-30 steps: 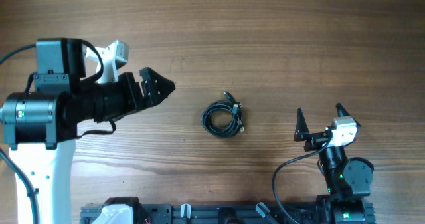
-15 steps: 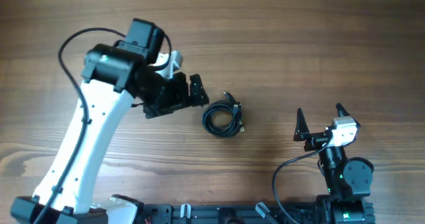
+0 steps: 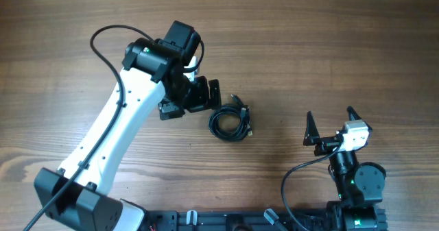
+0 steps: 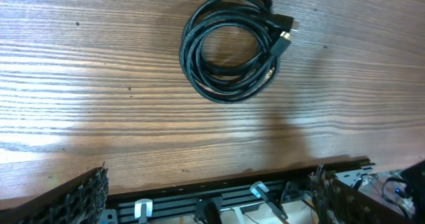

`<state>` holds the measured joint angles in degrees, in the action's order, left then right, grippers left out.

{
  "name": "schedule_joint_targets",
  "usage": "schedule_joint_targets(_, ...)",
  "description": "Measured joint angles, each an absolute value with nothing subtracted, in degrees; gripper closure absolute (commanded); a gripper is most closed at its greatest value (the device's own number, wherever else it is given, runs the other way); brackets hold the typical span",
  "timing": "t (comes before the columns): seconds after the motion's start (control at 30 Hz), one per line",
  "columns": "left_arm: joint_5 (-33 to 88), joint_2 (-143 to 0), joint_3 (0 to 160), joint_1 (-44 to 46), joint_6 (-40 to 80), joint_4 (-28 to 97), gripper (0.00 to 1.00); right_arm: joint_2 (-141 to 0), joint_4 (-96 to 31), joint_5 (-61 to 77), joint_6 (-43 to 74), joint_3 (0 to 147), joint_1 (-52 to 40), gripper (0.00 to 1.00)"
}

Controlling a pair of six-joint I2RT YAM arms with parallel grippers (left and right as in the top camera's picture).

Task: Untangle cables
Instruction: 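Move the left gripper over the black cable coil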

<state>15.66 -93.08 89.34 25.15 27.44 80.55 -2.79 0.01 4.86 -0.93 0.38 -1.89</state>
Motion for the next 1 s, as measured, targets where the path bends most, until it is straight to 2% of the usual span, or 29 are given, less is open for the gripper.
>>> schedule_joint_targets(0.3,14.76,-95.85,88.73,25.15,28.73,80.53,0.00,-2.79,0.01,4.86,-0.93,0.38,-1.89,0.00)
schedule_joint_targets(0.63,14.59,-96.07,77.45,25.15,29.93,73.82,0.00,-2.79,-0.01,4.86,-0.95,0.38,-1.89,0.00)
schedule_joint_targets(1.0,14.52,-96.07,76.40,25.91,32.10,72.18,0.00,-2.79,0.01,4.86,-0.95,0.38,-1.89,0.00)
